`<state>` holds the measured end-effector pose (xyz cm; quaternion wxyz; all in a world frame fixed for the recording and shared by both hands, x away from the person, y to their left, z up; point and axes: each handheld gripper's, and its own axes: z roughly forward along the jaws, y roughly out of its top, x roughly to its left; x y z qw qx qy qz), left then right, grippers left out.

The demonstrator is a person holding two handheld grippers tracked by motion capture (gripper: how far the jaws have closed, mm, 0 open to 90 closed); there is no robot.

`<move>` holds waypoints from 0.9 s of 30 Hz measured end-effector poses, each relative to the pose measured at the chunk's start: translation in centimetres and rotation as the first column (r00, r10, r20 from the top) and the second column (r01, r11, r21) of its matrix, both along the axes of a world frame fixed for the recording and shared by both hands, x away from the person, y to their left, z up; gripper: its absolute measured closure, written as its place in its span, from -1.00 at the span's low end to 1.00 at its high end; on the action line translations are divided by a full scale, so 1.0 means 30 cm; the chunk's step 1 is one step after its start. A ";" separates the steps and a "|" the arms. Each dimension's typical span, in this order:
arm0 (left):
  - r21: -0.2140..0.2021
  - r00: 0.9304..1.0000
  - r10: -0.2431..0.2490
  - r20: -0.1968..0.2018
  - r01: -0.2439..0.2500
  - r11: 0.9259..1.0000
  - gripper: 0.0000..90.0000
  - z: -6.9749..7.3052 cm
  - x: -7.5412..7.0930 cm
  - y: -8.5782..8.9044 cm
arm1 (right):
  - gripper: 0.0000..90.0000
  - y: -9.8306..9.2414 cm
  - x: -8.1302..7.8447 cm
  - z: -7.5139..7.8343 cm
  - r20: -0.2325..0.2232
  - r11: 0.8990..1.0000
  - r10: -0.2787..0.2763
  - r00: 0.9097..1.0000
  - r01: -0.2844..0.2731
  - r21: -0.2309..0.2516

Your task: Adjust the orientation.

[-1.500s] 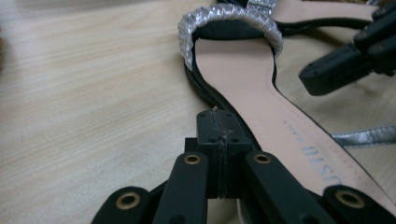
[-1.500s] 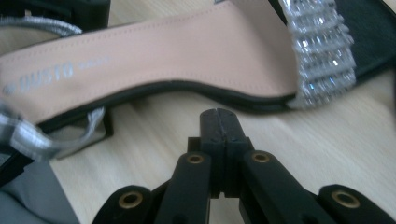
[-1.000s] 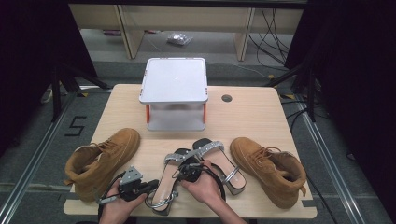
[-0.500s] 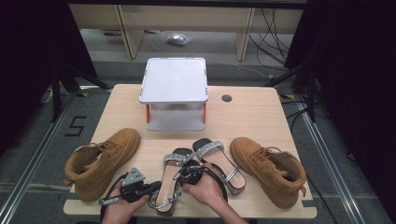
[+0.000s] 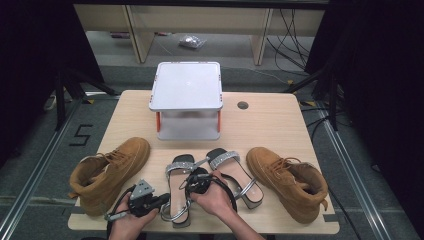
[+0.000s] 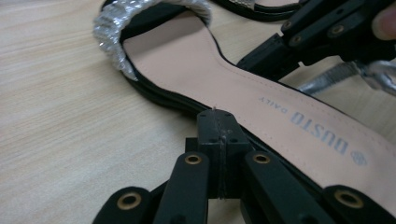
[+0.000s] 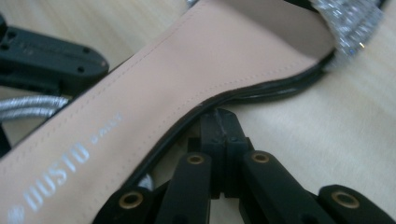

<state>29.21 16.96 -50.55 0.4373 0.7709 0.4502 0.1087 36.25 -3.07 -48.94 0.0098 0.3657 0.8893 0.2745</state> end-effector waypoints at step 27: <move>-0.039 0.963 0.136 0.231 -0.130 0.991 -0.29 0.276 0.114 0.026 | 0.01 -0.065 -0.019 0.147 0.064 0.994 -0.097 0.993 0.093 0.053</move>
